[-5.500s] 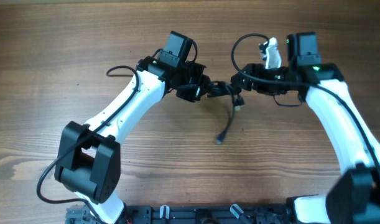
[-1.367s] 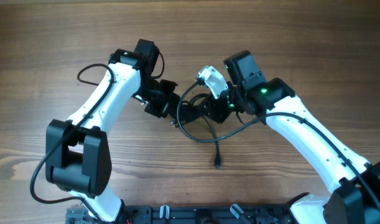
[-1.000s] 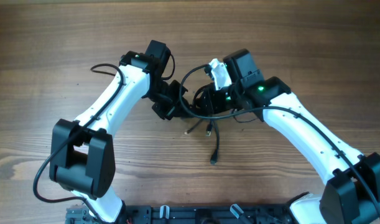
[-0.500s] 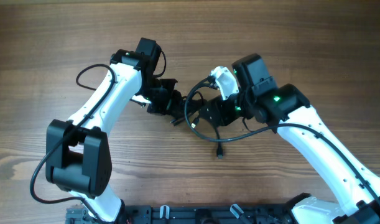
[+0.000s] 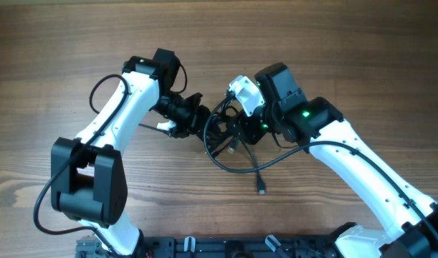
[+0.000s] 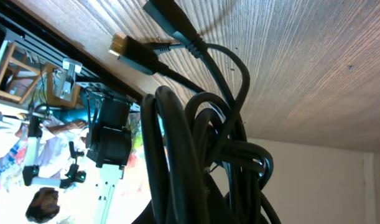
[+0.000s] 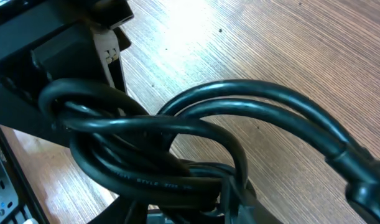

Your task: Untangle cables

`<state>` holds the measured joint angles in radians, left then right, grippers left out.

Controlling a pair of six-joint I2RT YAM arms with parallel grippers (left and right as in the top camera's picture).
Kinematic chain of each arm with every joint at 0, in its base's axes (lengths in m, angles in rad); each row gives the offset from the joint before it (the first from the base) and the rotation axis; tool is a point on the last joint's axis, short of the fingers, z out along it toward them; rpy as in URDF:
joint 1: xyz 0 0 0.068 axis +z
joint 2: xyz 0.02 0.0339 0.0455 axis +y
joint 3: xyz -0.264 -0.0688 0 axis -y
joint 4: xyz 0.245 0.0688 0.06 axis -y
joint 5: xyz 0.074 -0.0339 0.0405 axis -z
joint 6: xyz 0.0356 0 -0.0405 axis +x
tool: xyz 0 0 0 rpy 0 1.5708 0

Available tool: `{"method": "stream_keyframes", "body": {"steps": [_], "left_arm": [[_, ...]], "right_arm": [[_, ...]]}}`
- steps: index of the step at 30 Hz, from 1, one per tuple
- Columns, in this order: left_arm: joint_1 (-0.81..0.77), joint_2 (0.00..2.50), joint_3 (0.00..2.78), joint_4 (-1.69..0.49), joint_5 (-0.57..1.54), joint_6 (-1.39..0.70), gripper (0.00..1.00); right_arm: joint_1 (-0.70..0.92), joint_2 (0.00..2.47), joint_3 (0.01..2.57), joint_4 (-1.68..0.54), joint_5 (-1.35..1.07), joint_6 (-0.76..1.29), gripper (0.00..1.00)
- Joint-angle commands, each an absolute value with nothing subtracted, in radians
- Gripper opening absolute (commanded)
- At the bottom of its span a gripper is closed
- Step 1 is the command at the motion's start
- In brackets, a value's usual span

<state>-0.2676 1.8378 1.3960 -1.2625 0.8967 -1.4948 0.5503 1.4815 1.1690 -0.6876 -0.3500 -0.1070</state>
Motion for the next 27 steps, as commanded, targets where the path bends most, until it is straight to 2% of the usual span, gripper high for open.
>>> {"method": "stream_keyframes", "body": {"steps": [1, 5, 16, 27], "left_arm": [[-0.249, 1.816, 1.406, -1.276, 0.999, -1.507, 0.04], [-0.249, 1.816, 1.406, -1.273, 1.000, -1.580, 0.04], [-0.249, 1.816, 1.406, -1.273, 1.014, -1.579, 0.04], [-0.252, 1.816, 1.406, -1.273, 1.036, -1.579, 0.04]], "right_arm": [[0.544, 1.500, 1.178, -0.705, -0.309, -0.104, 0.32], [0.544, 1.500, 1.170, -0.712, -0.360, -0.105, 0.30], [0.545, 1.501, 1.088, -0.735, -0.438, -0.193, 0.25], [0.575, 1.628, 1.086, -0.605, -0.450, -0.181, 0.27]]}}
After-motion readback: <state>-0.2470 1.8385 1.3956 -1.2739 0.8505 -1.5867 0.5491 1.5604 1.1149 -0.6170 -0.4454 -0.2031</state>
